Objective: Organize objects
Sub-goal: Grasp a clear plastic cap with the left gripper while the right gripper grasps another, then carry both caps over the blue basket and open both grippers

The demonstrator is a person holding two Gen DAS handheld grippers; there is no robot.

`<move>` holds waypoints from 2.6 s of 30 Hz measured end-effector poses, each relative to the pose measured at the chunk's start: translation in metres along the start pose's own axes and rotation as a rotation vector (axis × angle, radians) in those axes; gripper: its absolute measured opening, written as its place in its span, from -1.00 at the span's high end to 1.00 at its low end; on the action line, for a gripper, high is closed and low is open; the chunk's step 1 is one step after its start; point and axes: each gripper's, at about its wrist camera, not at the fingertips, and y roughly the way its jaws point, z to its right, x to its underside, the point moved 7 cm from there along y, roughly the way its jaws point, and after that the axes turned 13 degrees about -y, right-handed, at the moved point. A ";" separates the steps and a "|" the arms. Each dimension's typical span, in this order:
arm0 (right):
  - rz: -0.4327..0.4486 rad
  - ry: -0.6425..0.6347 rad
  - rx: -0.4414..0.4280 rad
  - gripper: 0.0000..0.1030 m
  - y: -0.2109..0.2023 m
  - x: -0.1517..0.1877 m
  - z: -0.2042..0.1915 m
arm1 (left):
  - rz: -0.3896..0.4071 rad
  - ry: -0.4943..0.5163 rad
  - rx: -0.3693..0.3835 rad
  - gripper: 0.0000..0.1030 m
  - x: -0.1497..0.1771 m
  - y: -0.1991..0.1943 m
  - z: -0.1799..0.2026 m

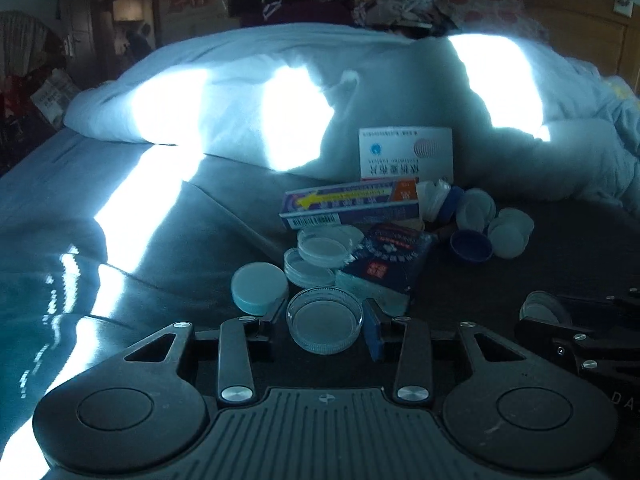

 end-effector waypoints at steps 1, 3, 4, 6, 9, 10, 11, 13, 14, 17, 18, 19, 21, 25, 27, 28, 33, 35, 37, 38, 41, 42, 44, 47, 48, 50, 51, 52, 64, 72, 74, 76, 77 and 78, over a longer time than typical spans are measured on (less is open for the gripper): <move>0.009 -0.007 0.003 0.18 -0.005 -0.005 -0.002 | 0.024 -0.019 -0.017 0.22 -0.009 -0.015 -0.006; 0.038 -0.026 0.001 0.17 -0.014 -0.022 -0.007 | 0.089 -0.051 -0.061 0.22 -0.028 -0.044 -0.019; 0.059 -0.038 0.000 0.17 -0.021 -0.032 -0.011 | 0.122 -0.072 -0.089 0.22 -0.040 -0.061 -0.030; 0.106 -0.059 -0.012 0.17 -0.033 -0.055 -0.025 | 0.182 -0.115 -0.150 0.22 -0.060 -0.093 -0.054; 0.190 -0.100 -0.048 0.17 -0.054 -0.098 -0.055 | 0.267 -0.197 -0.243 0.22 -0.085 -0.143 -0.100; 0.215 -0.113 -0.067 0.17 -0.060 -0.112 -0.067 | 0.292 -0.218 -0.279 0.22 -0.092 -0.158 -0.117; 0.240 -0.126 -0.091 0.17 -0.066 -0.126 -0.081 | 0.309 -0.235 -0.317 0.22 -0.096 -0.171 -0.132; 0.284 -0.153 -0.140 0.17 -0.076 -0.153 -0.110 | 0.332 -0.271 -0.387 0.22 -0.101 -0.192 -0.162; 0.304 -0.166 -0.168 0.17 -0.081 -0.166 -0.127 | 0.333 -0.292 -0.412 0.22 -0.102 -0.200 -0.176; 0.340 -0.193 -0.258 0.17 -0.092 -0.198 -0.176 | 0.339 -0.352 -0.473 0.22 -0.102 -0.221 -0.212; 0.346 -0.204 -0.286 0.17 -0.096 -0.207 -0.192 | 0.335 -0.369 -0.487 0.22 -0.101 -0.225 -0.222; 0.349 -0.219 -0.316 0.17 -0.098 -0.214 -0.209 | 0.331 -0.389 -0.502 0.22 -0.101 -0.229 -0.232; 0.343 -0.243 -0.377 0.17 -0.101 -0.225 -0.242 | 0.322 -0.421 -0.519 0.22 -0.098 -0.235 -0.247; 0.305 -0.277 -0.453 0.17 -0.099 -0.236 -0.294 | 0.308 -0.452 -0.533 0.22 -0.093 -0.245 -0.270; 0.281 -0.292 -0.473 0.17 -0.098 -0.235 -0.313 | 0.299 -0.466 -0.532 0.22 -0.090 -0.247 -0.277; 0.268 -0.301 -0.480 0.17 -0.097 -0.234 -0.322 | 0.297 -0.470 -0.531 0.22 -0.087 -0.250 -0.282; 0.233 -0.330 -0.489 0.17 -0.091 -0.231 -0.346 | 0.285 -0.485 -0.528 0.22 -0.080 -0.252 -0.295; 0.227 -0.333 -0.486 0.17 -0.090 -0.231 -0.352 | 0.283 -0.493 -0.528 0.22 -0.078 -0.251 -0.298; 0.224 -0.333 -0.485 0.17 -0.088 -0.231 -0.356 | 0.281 -0.495 -0.529 0.22 -0.077 -0.250 -0.299; 0.224 -0.334 -0.485 0.17 -0.086 -0.231 -0.358 | 0.280 -0.495 -0.528 0.22 -0.076 -0.250 -0.300; 0.221 -0.335 -0.487 0.17 -0.085 -0.231 -0.359 | 0.277 -0.494 -0.530 0.22 -0.074 -0.249 -0.301; 0.219 -0.334 -0.487 0.17 -0.082 -0.231 -0.361 | 0.276 -0.494 -0.530 0.22 -0.073 -0.248 -0.301; 0.216 -0.334 -0.487 0.17 -0.080 -0.229 -0.362 | 0.272 -0.493 -0.533 0.22 -0.072 -0.246 -0.302; 0.210 -0.331 -0.489 0.17 -0.074 -0.229 -0.365 | 0.264 -0.497 -0.535 0.22 -0.069 -0.244 -0.303; 0.209 -0.331 -0.489 0.17 -0.073 -0.228 -0.366 | 0.260 -0.498 -0.535 0.22 -0.069 -0.242 -0.304; 0.208 -0.328 -0.490 0.17 -0.074 -0.226 -0.366 | 0.256 -0.496 -0.536 0.22 -0.069 -0.241 -0.305; 0.208 -0.328 -0.490 0.17 -0.074 -0.226 -0.367 | 0.255 -0.495 -0.538 0.22 -0.069 -0.240 -0.305; 0.208 -0.329 -0.490 0.17 -0.074 -0.225 -0.366 | 0.253 -0.494 -0.538 0.22 -0.069 -0.239 -0.305; 0.211 -0.332 -0.490 0.16 -0.070 -0.224 -0.368 | 0.239 -0.495 -0.549 0.21 -0.069 -0.237 -0.309; 0.261 -0.315 -0.454 -0.24 -0.076 -0.221 -0.351 | 0.246 -0.464 -0.554 0.02 -0.070 -0.237 -0.297; 0.292 -0.301 -0.426 -0.24 -0.083 -0.211 -0.331 | 0.260 -0.437 -0.530 0.02 -0.073 -0.236 -0.283; 0.310 -0.280 -0.373 -0.24 -0.086 -0.193 -0.297 | 0.274 -0.389 -0.465 0.02 -0.077 -0.232 -0.258; 0.303 -0.261 -0.333 -0.24 -0.084 -0.179 -0.276 | 0.282 -0.361 -0.429 0.02 -0.079 -0.230 -0.243; 0.281 -0.232 -0.292 -0.24 -0.079 -0.164 -0.252 | 0.291 -0.323 -0.386 0.02 -0.081 -0.226 -0.223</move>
